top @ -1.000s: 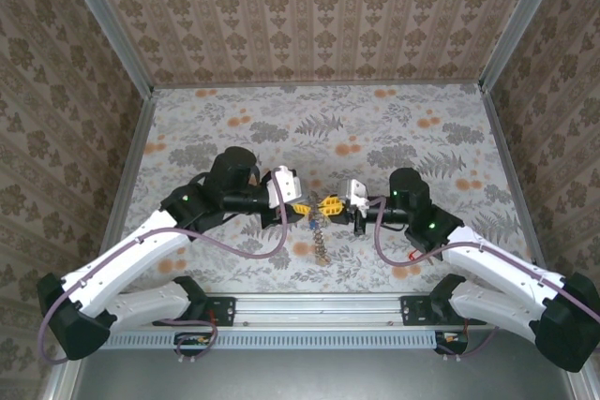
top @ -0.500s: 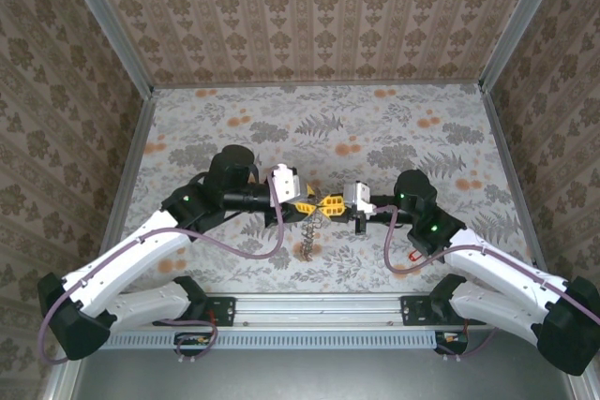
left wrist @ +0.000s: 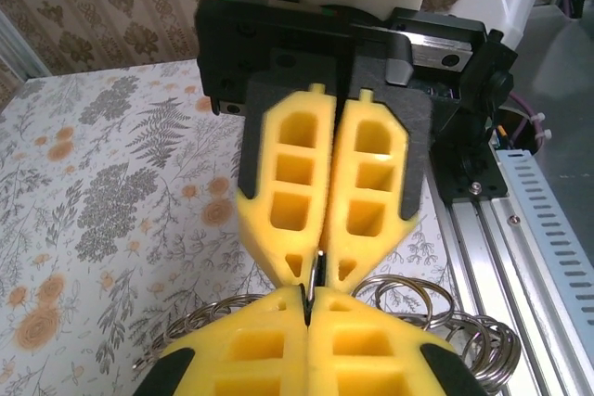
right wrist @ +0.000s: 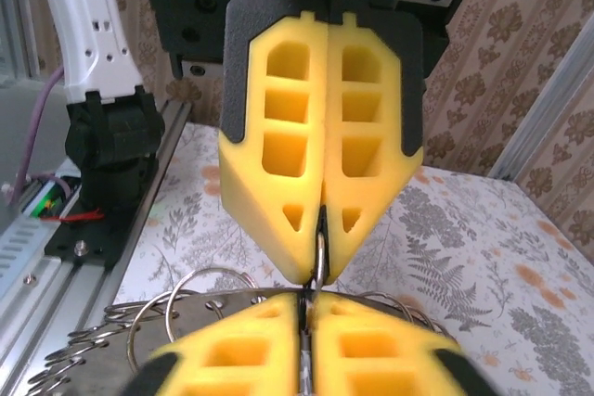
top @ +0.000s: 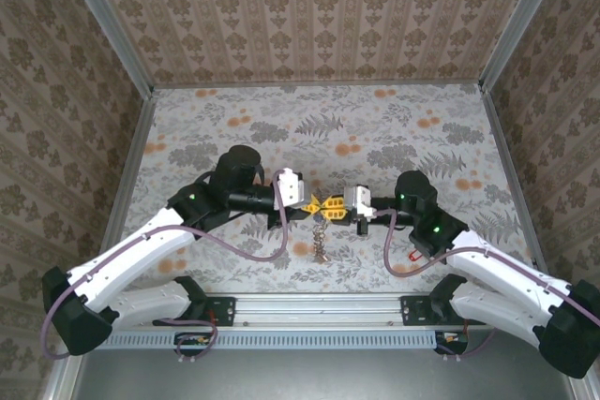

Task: Put the keys on the keyring

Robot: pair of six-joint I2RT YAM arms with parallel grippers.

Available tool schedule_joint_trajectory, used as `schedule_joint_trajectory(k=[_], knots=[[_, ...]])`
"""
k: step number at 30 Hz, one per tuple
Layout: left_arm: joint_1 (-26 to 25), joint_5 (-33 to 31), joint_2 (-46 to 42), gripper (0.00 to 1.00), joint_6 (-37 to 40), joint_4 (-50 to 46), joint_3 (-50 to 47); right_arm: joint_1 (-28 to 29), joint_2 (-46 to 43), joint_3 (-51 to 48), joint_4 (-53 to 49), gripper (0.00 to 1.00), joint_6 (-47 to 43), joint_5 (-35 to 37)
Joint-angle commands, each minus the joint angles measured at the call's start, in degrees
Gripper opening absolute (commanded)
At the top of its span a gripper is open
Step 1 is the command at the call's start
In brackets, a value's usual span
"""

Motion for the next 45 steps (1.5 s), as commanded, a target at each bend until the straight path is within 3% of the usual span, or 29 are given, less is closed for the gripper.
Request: schedule_joint_trajectory(k=[1, 6, 24, 26, 28, 30, 31, 34, 37, 41, 45], knots=[[-0.78, -2.89, -1.1, 0.0, 3.3, -0.57, 0.56, 0.34, -1.71, 3.19, -8.47, 0.21, -5.69, 0.96], [-2.19, -6.23, -0.78, 0.0, 5.8, -1.57, 1.26, 0.43, -0.95, 4.43, -12.18, 0.25, -7.08, 1.42], [-2.53, -4.79, 1.51, 0.0, 5.59, -0.08, 1.39, 0.73, 1.39, 4.05, -7.06, 0.21, -2.27, 2.98], [-2.51, -4.69, 1.77, 0.0, 5.54, -0.05, 1.55, 0.71, 1.54, 4.32, -7.48, 0.16, -2.05, 3.41], [-2.48, -4.51, 1.87, 0.0, 5.05, 0.36, 1.51, 0.74, 1.71, 4.75, -8.51, 0.02, -2.18, 3.87], [-2.39, -4.48, 1.62, 0.0, 3.96, 1.61, 1.29, 0.69, 1.64, 4.87, -9.48, 0.0, -2.21, 5.49], [-2.35, -4.7, 1.39, 0.03, 3.19, 2.32, 1.12, 0.65, 1.31, 4.63, -9.66, 0.0, -2.16, 6.86], [-2.03, -6.57, 0.27, 0.38, 1.07, 3.89, 0.19, 0.29, 0.12, 4.43, -9.27, 0.0, -0.62, 12.63], [-1.48, -7.38, -0.94, 0.54, -1.47, 5.05, -1.26, -1.63, -1.87, 4.42, -8.48, 0.0, 0.95, 17.9], [-1.48, -9.83, 0.7, 0.57, -5.62, 7.28, -3.06, -5.45, -3.95, 4.52, -7.32, 0.0, 3.17, 27.99], [-1.47, -22.34, 5.43, 0.62, -21.18, 19.97, -6.75, -11.25, -4.88, 3.55, -3.06, 0.0, 9.98, 40.43]])
